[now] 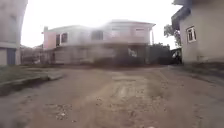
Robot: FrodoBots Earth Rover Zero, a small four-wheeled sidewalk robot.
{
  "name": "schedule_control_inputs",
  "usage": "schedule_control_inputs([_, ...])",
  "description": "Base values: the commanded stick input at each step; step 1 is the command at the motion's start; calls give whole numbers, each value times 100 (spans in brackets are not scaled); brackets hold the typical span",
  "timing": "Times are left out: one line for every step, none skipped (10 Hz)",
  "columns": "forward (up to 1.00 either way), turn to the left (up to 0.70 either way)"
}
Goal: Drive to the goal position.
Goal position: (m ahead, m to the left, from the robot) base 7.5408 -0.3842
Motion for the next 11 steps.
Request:
schedule_control_inputs([100, 0])
schedule_control_inputs([100, 0])
schedule_control_inputs([100, 0])
schedule_control_inputs([100, 0])
schedule_control_inputs([100, 0])
schedule_control_inputs([100, 0])
schedule_control_inputs([100, 0])
schedule_control_inputs([100, 0])
schedule_control_inputs([100, 0])
schedule_control_inputs([100, 0])
schedule_control_inputs([100, 0])
